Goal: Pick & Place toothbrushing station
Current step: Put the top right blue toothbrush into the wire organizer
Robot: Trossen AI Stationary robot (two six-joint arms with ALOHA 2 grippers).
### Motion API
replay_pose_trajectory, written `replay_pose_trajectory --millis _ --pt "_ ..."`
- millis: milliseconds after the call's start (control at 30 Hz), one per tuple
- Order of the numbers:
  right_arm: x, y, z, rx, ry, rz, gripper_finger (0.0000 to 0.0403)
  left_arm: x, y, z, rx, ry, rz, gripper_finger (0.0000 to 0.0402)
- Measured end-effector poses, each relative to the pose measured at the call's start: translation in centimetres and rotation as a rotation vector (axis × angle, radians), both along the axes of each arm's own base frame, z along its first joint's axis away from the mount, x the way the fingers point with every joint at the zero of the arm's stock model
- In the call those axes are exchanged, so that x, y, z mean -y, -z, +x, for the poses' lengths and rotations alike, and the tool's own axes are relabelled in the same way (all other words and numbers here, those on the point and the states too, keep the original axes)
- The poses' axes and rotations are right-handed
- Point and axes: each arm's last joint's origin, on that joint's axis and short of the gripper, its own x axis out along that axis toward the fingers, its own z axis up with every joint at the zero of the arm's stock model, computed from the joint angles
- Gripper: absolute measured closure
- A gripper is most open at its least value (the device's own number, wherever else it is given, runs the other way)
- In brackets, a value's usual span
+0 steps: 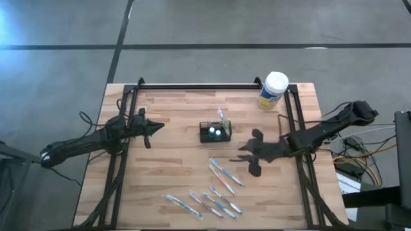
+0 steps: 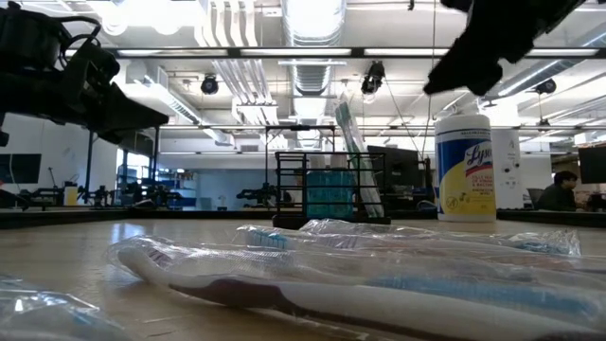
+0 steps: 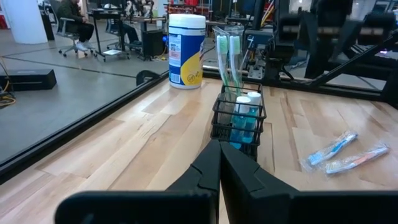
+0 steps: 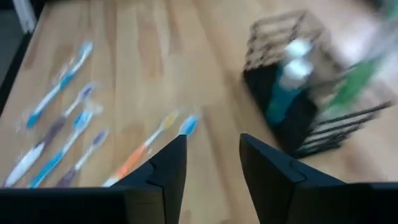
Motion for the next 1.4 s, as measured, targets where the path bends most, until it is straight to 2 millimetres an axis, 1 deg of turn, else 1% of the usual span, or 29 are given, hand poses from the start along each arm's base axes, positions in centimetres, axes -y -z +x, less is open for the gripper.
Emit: replay_pose_trajectory --millis 200,267,433,600,800,933,1033,1133,1233,1300,1400 --pt "-0.8 2.5 1.7 -0.122 -0.004 0.035 0.0281 0.0 -0.1 0.0 0.013 -0.004 -0.004 0.0394" --pt "-1.2 3.3 2.4 -0.164 -0.029 0.063 0.0285 0.0 -0.1 0.0 0.013 -0.005 -0.006 0.0394" --pt "-2.3 4.9 4.1 -0.259 -0.059 0.152 0.0284 0.0 -0.2 0.0 0.018 -0.008 -0.004 0.0394" --pt "-3.2 6.2 6.3 -0.319 -0.058 0.173 0.0267 0.0 -0.5 0.0 0.060 -0.013 -0.028 0.0394" --pt "-3.7 8.1 8.8 -0.422 -0.018 0.159 0.0228 0.0 -0.4 0.1 0.065 -0.004 -0.065 0.0394" --pt "-3.7 9.5 9.7 -0.568 0.011 0.117 0.0206 0.0 -0.4 0.1 0.065 -0.002 -0.069 0.0394" --pt "-3.7 10.0 10.3 -0.617 0.021 0.096 0.0200 0.0 -0.4 0.1 0.065 -0.002 -0.069 0.0394" --pt "-3.7 10.3 10.7 -0.633 0.009 0.079 0.0205 0.0 -0.4 0.1 0.061 -0.002 -0.071 0.0394" --pt "-3.7 9.9 10.9 -0.634 -0.011 0.067 0.0221 0.0 -0.4 0.1 0.060 -0.002 -0.071 0.0394" --pt "-3.6 9.8 10.8 -0.628 -0.010 0.069 0.0238 0.0 -0.4 0.1 0.061 -0.003 -0.079 0.0394" --pt "-3.3 9.5 10.3 -0.615 0.008 0.044 0.0277 0.0 -0.4 0.1 0.062 -0.004 -0.090 0.0394"
